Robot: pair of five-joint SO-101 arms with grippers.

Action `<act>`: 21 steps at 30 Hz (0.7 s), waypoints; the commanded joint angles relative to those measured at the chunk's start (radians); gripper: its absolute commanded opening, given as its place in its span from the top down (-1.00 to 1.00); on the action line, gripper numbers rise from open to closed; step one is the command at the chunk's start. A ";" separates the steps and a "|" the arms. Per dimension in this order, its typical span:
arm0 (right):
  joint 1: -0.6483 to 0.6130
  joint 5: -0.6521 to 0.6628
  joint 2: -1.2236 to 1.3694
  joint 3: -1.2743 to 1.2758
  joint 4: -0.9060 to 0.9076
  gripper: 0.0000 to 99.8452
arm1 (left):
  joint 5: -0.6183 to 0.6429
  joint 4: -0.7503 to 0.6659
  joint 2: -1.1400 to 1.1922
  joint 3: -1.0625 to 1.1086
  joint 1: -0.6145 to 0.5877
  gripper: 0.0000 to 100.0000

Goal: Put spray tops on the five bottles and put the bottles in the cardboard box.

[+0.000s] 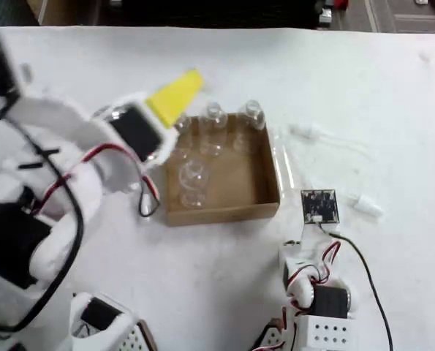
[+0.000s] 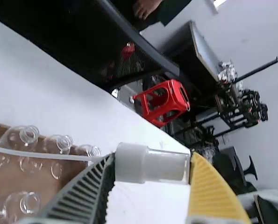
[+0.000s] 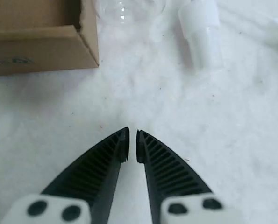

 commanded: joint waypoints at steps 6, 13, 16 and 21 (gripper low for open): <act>0.002 -0.002 -0.001 0.009 0.005 0.96 | -0.012 -0.712 -0.300 0.583 -0.004 0.95; 0.002 -0.002 -0.001 0.009 0.005 0.96 | 0.091 -1.105 -0.197 0.764 -0.051 0.95; 0.002 -0.002 -0.001 0.009 0.005 0.96 | 0.298 -1.102 -0.102 0.750 -0.136 0.95; 0.002 -0.002 -0.001 0.009 0.005 0.96 | 0.434 -1.031 -0.021 0.707 -0.191 0.95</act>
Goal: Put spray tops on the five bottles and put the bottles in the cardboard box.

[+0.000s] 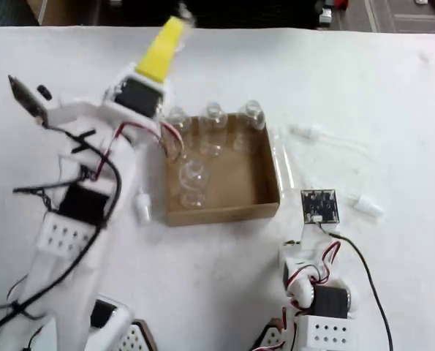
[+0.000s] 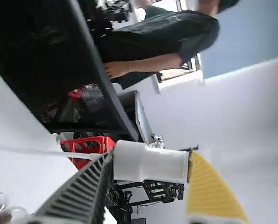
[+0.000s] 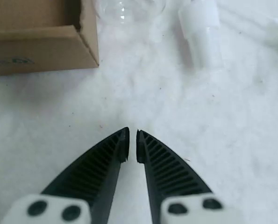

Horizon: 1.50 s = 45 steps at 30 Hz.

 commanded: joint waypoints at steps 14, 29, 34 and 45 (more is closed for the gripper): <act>0.002 -0.002 -0.001 0.009 0.005 0.96 | 0.094 0.023 0.042 -0.020 0.021 0.95; 0.002 -0.002 -0.001 0.009 0.005 0.96 | 0.046 -0.083 0.044 0.086 0.030 0.95; 0.002 -0.002 -0.001 0.009 0.005 0.96 | 0.046 -0.091 0.044 0.123 0.036 0.95; 0.002 -0.002 -0.001 0.009 0.005 0.96 | 0.044 -0.141 0.136 0.117 0.065 0.95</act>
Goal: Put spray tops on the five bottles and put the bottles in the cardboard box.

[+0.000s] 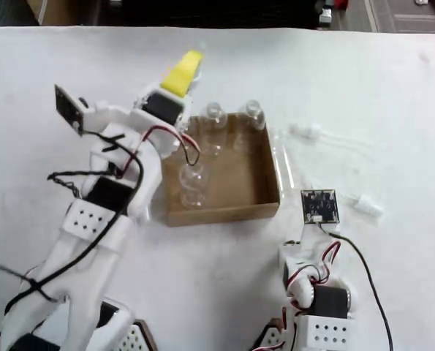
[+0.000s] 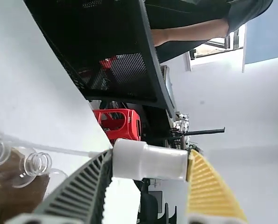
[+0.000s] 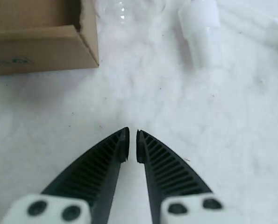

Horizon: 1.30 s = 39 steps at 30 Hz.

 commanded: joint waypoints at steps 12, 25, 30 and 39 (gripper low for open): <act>0.002 -0.002 -0.001 0.009 0.005 0.96 | -0.037 -0.107 0.030 -0.034 -0.005 0.95; 0.002 -0.002 -0.001 0.009 0.005 0.96 | -0.037 0.046 -0.044 -0.169 0.004 0.95; 0.002 -0.002 -0.001 0.009 0.005 0.96 | -0.037 0.115 -0.082 -0.167 -0.002 0.95; 0.002 -0.002 -0.001 0.009 0.005 0.96 | -0.037 0.084 -0.039 -0.123 -0.002 0.95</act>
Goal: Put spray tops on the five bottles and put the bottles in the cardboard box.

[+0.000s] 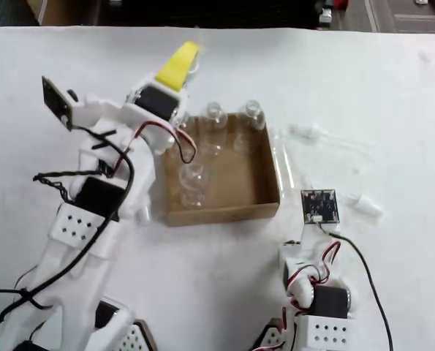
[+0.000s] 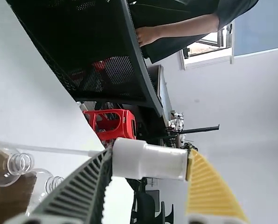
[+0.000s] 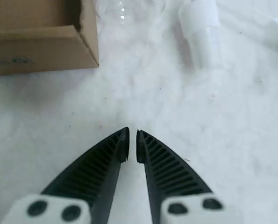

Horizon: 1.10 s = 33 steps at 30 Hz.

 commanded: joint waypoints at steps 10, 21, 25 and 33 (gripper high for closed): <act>0.002 -0.002 -0.001 0.009 0.005 0.96 | -0.057 -0.075 0.079 0.000 -0.001 0.95; 0.002 -0.002 -0.001 0.009 0.005 0.96 | -0.086 0.008 0.081 0.000 0.033 0.62; 0.002 -0.002 -0.001 0.009 0.005 0.96 | -0.086 0.032 0.081 -0.002 0.053 0.30; 0.002 -0.002 -0.001 0.009 0.005 0.96 | -0.083 0.032 0.087 -0.002 0.047 0.37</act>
